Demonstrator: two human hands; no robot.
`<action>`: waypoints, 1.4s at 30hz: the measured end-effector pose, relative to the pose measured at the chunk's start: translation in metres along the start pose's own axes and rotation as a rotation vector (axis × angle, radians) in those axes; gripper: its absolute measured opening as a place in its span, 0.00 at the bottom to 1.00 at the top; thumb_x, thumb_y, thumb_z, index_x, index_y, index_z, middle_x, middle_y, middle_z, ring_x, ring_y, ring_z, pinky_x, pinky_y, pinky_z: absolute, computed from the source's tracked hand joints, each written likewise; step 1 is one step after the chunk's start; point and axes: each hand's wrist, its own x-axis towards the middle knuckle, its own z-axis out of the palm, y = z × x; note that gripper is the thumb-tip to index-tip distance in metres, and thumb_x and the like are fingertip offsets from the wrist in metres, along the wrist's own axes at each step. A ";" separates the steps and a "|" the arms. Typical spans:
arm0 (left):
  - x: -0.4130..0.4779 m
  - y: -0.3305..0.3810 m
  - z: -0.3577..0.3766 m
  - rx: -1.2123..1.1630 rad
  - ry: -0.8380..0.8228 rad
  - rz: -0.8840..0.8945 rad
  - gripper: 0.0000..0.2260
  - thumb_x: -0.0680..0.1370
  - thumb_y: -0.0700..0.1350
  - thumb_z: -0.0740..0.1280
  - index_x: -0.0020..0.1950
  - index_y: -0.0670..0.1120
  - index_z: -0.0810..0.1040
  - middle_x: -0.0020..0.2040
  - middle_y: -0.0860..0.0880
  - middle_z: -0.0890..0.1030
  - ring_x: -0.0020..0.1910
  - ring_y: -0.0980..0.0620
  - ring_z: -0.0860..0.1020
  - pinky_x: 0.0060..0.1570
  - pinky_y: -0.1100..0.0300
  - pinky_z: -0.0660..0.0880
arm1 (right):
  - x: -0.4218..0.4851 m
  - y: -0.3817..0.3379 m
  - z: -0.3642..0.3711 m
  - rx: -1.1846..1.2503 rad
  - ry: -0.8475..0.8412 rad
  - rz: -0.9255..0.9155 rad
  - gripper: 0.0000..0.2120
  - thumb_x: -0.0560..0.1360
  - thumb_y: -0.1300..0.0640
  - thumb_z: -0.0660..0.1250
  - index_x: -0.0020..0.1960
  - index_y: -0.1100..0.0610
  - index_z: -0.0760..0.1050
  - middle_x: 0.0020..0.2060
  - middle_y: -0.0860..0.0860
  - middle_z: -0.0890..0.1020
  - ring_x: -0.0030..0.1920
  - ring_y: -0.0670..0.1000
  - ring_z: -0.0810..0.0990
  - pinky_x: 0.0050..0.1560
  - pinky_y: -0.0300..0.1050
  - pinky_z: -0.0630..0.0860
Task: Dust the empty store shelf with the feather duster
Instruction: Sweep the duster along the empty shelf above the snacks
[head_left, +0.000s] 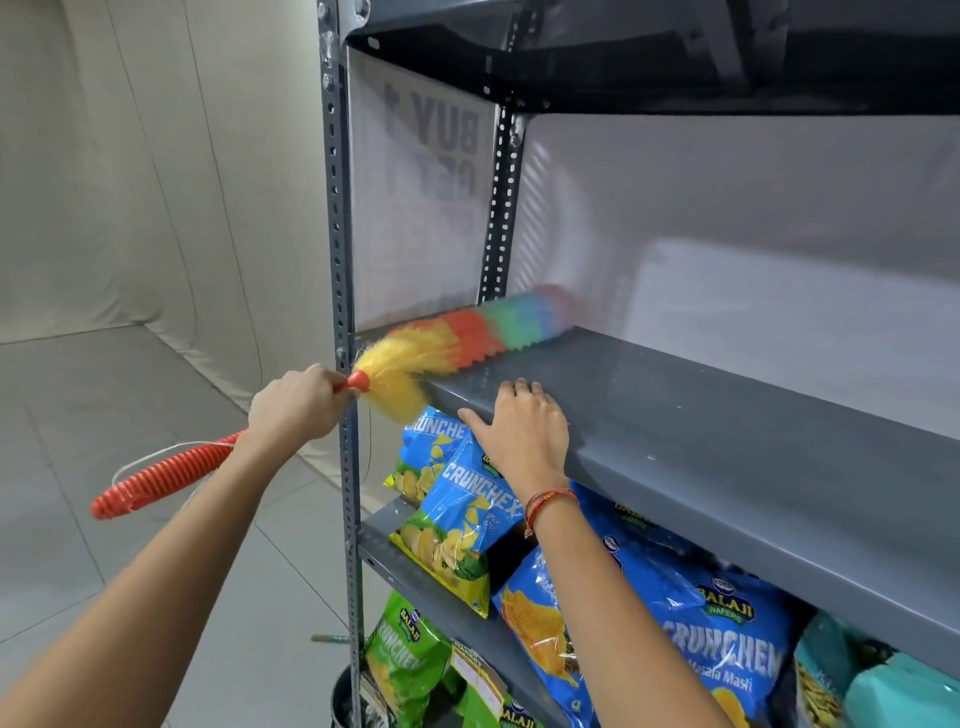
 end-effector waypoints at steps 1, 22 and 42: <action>0.001 0.000 0.000 0.039 0.043 -0.015 0.16 0.81 0.56 0.57 0.61 0.52 0.79 0.47 0.42 0.82 0.44 0.40 0.79 0.40 0.56 0.72 | 0.000 0.000 0.000 0.002 -0.004 0.002 0.33 0.73 0.35 0.60 0.57 0.65 0.76 0.55 0.60 0.81 0.58 0.58 0.77 0.56 0.50 0.74; 0.005 -0.023 -0.021 0.130 0.066 0.041 0.17 0.81 0.57 0.56 0.64 0.55 0.78 0.52 0.43 0.82 0.47 0.41 0.79 0.40 0.58 0.69 | -0.002 0.001 -0.003 0.067 -0.037 0.001 0.34 0.75 0.36 0.58 0.65 0.65 0.70 0.65 0.62 0.74 0.67 0.60 0.70 0.67 0.52 0.67; 0.000 0.020 0.006 0.094 0.148 0.165 0.17 0.82 0.54 0.56 0.62 0.49 0.79 0.49 0.42 0.82 0.43 0.40 0.79 0.38 0.56 0.71 | -0.003 0.001 -0.009 0.124 -0.035 0.014 0.33 0.73 0.36 0.61 0.60 0.65 0.73 0.59 0.61 0.78 0.63 0.59 0.73 0.62 0.51 0.70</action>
